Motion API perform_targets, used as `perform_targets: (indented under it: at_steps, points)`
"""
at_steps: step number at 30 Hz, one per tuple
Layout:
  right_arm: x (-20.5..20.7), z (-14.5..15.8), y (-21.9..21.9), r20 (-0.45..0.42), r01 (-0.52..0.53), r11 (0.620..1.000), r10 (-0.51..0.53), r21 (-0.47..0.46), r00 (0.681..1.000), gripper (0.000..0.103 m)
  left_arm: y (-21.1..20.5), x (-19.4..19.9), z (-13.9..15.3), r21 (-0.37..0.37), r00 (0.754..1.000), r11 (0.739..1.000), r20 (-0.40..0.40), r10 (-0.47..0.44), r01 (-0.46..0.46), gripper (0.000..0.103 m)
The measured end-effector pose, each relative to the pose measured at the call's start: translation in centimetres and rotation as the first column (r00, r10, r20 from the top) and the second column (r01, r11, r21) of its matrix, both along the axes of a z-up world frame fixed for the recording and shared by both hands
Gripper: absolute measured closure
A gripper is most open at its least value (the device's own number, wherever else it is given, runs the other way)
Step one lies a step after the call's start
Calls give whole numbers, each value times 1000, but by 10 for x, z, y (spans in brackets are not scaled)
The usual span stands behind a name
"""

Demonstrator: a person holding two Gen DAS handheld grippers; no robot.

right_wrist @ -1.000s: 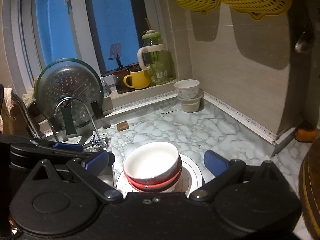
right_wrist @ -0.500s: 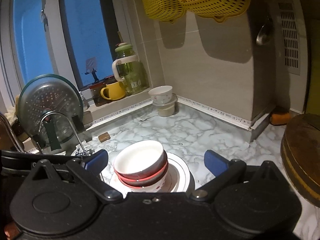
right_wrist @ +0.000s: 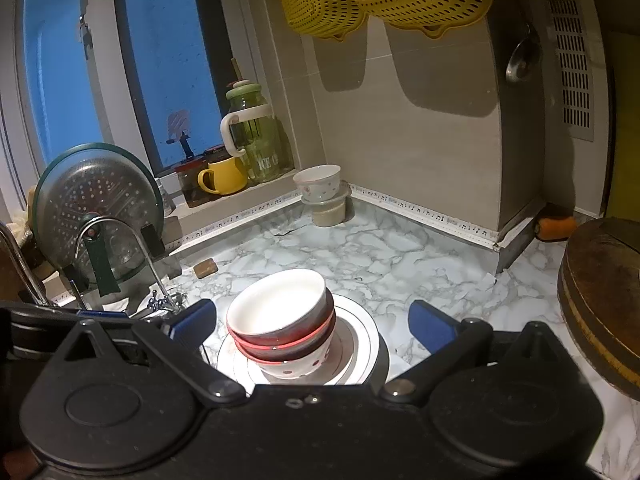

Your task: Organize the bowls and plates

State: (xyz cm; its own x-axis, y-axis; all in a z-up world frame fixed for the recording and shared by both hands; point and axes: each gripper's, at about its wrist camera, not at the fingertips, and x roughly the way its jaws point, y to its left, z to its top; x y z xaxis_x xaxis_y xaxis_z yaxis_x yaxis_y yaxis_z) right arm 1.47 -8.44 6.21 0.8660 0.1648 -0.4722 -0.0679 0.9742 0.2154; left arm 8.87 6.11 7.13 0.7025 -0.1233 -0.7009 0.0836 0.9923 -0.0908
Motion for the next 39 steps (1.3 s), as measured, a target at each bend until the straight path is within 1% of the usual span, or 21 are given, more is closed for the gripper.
perform_targets:
  at_steps: [14,19,39]
  points:
    - [-3,4,0,34,4,1000,-4,-3,999,0,0,-4,5,0,999,1000,37,4,-4,14]
    - [-5,5,-2,61,12,1000,-12,5,998,0,2,-6,8,13,998,999,59,28,-29,14]
    - [-2,7,3,58,9,1000,-9,-3,998,0,6,-6,12,7,997,1000,76,29,-29,14]
